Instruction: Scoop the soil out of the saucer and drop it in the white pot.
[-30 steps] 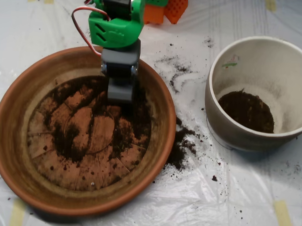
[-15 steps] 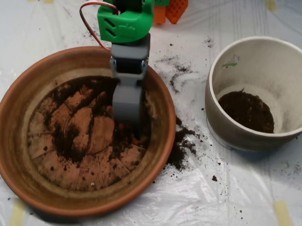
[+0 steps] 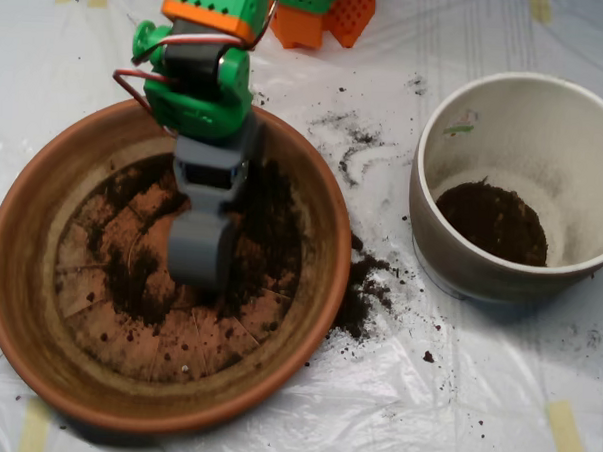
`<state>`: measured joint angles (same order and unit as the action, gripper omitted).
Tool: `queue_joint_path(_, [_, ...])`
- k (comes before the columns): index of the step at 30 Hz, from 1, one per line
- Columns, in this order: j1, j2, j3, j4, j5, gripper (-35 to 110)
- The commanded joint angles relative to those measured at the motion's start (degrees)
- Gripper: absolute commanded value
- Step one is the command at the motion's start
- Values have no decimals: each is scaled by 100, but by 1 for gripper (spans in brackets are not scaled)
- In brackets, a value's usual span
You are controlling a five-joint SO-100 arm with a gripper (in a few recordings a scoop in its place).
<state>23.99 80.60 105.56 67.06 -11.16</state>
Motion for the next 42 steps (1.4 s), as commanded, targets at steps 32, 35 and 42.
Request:
queue_joint_path(32, [-773, 677, -2593, 1731, 747, -1])
queue_joint_path(35, [-958, 712, -3111, 1986, 800, -1])
queue_joint_path(42, [-1573, 1433, -3814, 2426, 633, -1])
